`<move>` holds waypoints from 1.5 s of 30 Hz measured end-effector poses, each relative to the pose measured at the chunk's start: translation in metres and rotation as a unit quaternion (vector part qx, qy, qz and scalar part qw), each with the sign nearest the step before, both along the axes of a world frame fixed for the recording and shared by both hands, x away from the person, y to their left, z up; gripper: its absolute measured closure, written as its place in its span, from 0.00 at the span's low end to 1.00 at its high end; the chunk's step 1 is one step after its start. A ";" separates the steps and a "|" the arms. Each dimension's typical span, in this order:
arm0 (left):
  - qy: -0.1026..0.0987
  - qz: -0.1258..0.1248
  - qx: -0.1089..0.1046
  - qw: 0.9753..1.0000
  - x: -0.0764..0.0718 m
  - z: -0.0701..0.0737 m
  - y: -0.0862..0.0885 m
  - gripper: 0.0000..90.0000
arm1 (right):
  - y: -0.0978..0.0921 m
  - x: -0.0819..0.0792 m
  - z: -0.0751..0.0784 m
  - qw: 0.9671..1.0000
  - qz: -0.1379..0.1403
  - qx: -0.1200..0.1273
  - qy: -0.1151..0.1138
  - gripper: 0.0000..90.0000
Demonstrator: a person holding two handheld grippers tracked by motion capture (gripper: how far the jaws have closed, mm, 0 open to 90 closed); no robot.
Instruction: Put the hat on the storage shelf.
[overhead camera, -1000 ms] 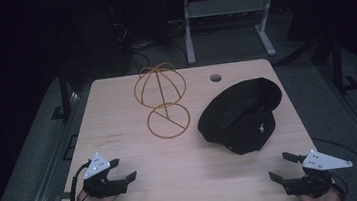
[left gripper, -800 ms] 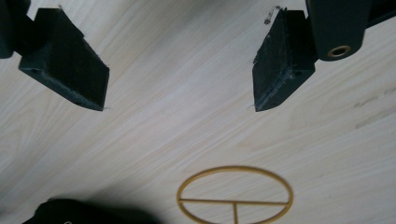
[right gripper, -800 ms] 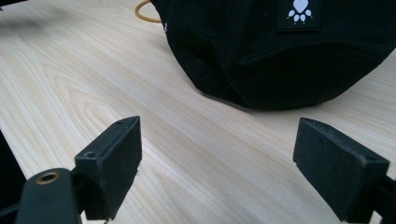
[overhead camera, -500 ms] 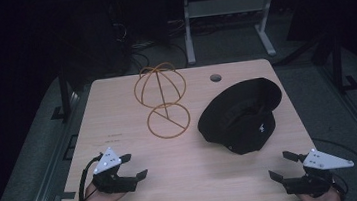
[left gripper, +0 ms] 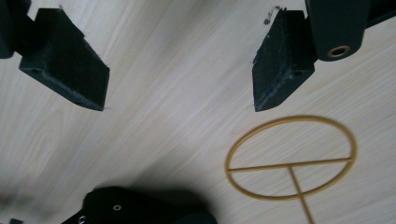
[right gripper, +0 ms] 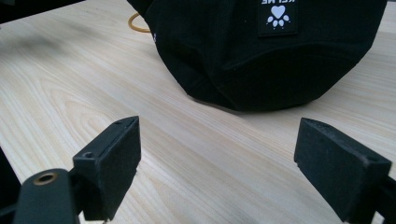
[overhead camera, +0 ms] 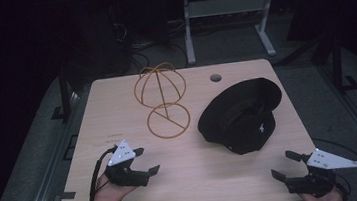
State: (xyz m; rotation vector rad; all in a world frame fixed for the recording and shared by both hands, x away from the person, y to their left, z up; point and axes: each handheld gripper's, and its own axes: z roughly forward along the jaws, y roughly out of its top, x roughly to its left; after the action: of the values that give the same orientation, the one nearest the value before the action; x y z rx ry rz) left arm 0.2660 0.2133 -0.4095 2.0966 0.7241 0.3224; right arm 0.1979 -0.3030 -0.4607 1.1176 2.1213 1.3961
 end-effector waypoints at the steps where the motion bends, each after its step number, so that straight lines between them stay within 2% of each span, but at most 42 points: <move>1: 0.000 -0.006 0.005 1.000 0.001 0.000 -0.003 0.21 | 0.000 0.000 0.000 1.000 0.000 0.002 0.001 0.16; 5: 0.001 -0.023 0.020 1.000 0.004 0.002 -0.014 0.21 | 0.002 0.001 0.001 1.000 0.003 0.000 0.000 0.16; 8: 0.003 -0.032 0.013 0.999 0.005 0.005 -0.021 0.21 | 0.003 0.001 0.001 1.000 0.004 0.001 0.001 0.16; 16: -0.004 -0.064 0.017 0.998 0.008 0.013 -0.043 0.22 | 0.004 0.000 0.001 1.000 0.006 -0.004 0.001 0.16; 23: -0.009 -0.078 0.023 0.997 0.014 0.017 -0.061 0.22 | 0.004 0.001 0.000 1.000 0.010 -0.009 0.004 0.16; 34: -0.004 -0.117 0.028 0.993 0.021 0.023 -0.096 0.23 | 0.002 0.003 -0.001 1.000 0.012 -0.005 0.003 0.16; 41: -0.004 -0.127 0.025 0.992 0.026 0.026 -0.108 0.23 | 0.002 0.002 -0.001 1.000 0.015 -0.007 0.001 0.17; 45: -0.007 -0.137 0.030 0.990 0.029 0.029 -0.117 0.24 | 0.002 0.003 -0.002 1.000 0.015 -0.005 0.005 0.17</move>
State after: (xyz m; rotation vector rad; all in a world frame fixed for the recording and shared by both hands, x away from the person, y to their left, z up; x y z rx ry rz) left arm 0.2948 0.0964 -0.3808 2.2156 0.4142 0.2070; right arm 0.2004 -0.3013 -0.4626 1.0954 2.1587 1.3932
